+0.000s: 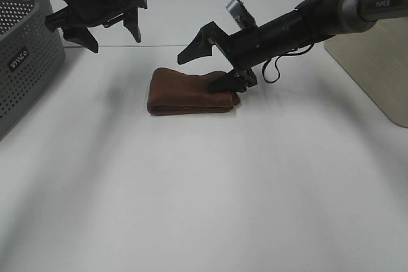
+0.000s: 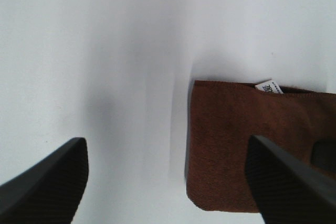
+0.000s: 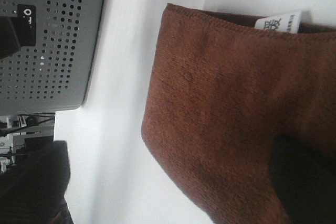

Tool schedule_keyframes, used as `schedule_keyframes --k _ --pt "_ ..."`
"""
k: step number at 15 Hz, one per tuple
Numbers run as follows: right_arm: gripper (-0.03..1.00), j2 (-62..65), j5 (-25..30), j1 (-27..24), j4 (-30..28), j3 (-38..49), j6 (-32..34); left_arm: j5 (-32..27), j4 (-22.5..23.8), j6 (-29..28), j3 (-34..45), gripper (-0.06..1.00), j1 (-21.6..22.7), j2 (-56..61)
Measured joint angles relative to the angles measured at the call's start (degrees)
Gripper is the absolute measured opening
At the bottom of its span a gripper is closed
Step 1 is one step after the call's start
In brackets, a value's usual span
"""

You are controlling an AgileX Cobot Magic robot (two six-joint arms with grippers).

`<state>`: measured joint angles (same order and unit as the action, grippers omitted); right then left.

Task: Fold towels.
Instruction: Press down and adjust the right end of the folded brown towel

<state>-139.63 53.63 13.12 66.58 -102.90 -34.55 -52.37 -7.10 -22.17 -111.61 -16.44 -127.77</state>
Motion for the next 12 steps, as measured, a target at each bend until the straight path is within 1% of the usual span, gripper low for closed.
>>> schedule_keyframes --k 3,4,6,8,10,12 --pt "0.97 0.1 0.6 -2.6 -0.1 -0.3 0.0 0.0 0.1 0.0 0.0 0.78 0.0 0.0" --pt "0.97 0.4 0.7 -3.2 -1.2 -0.3 0.1 -0.1 0.1 0.0 0.0 0.78 0.0 0.0" --pt "0.97 1.3 1.1 -4.5 -5.6 -0.3 1.8 -0.9 0.1 1.8 0.0 0.78 0.0 1.0" --pt "0.97 3.9 2.3 -4.9 -11.7 -0.3 4.4 -2.8 0.1 5.1 0.0 0.78 0.0 3.2" --pt "0.97 8.3 5.4 -4.9 -17.2 -0.3 7.0 -6.0 0.7 8.3 0.0 0.78 0.0 6.4" --pt "0.97 13.6 9.5 -4.9 -22.3 -0.5 10.3 -10.7 1.5 10.9 0.0 0.78 0.0 10.1"
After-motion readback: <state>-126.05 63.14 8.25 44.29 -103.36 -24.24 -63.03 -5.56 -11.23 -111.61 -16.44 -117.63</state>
